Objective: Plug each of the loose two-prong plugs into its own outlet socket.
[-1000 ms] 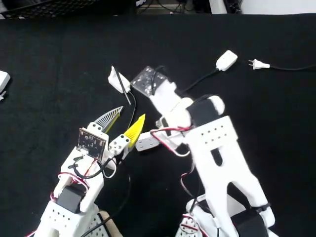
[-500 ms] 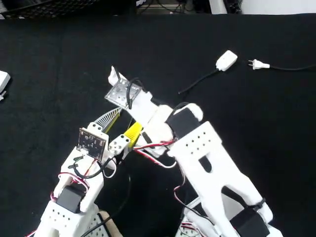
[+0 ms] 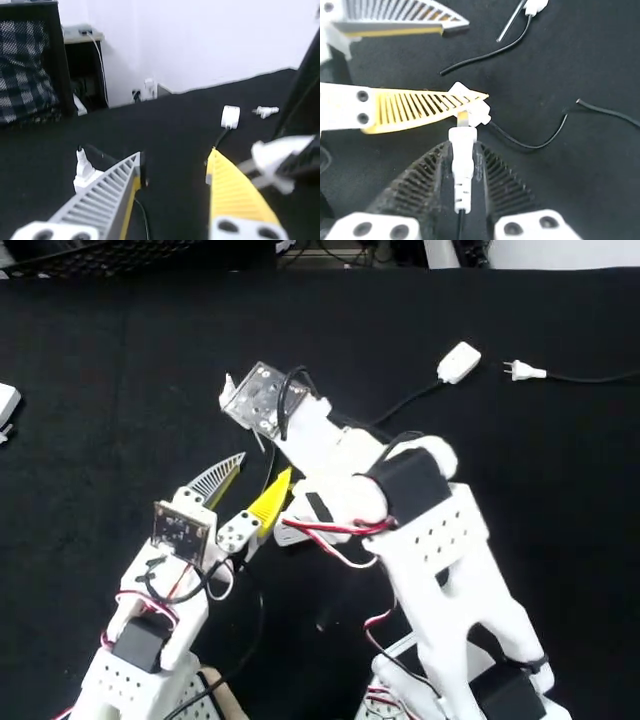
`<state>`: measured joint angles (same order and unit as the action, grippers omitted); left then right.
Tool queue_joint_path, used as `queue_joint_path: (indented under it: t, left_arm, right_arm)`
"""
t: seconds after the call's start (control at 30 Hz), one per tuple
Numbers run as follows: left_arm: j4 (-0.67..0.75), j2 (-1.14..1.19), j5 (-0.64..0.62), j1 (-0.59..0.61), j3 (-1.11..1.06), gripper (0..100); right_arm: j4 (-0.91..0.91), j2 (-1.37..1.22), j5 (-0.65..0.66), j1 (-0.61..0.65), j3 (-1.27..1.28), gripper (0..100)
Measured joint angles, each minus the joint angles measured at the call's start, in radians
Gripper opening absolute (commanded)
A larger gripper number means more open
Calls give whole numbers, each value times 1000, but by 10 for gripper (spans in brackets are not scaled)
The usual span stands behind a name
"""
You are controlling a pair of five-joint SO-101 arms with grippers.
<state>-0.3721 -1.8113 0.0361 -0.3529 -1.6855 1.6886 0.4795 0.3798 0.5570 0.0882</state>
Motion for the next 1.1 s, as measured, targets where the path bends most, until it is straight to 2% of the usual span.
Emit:
queue_joint_path:
  t: [0.4,0.8,0.97,1.1]
  left_arm:
    - [-32,3,2,-2,0,223]
    - [-32,3,2,-2,0,223]
    - [-32,3,2,-2,0,223]
    - [-32,3,2,-2,0,223]
  right_arm:
    - [2,2,-28,-3,-3,11]
    - [0,2,44,-112,120,11]
    - [-94,2,34,-106,212,11]
    - [-173,2,3,-46,272,11]
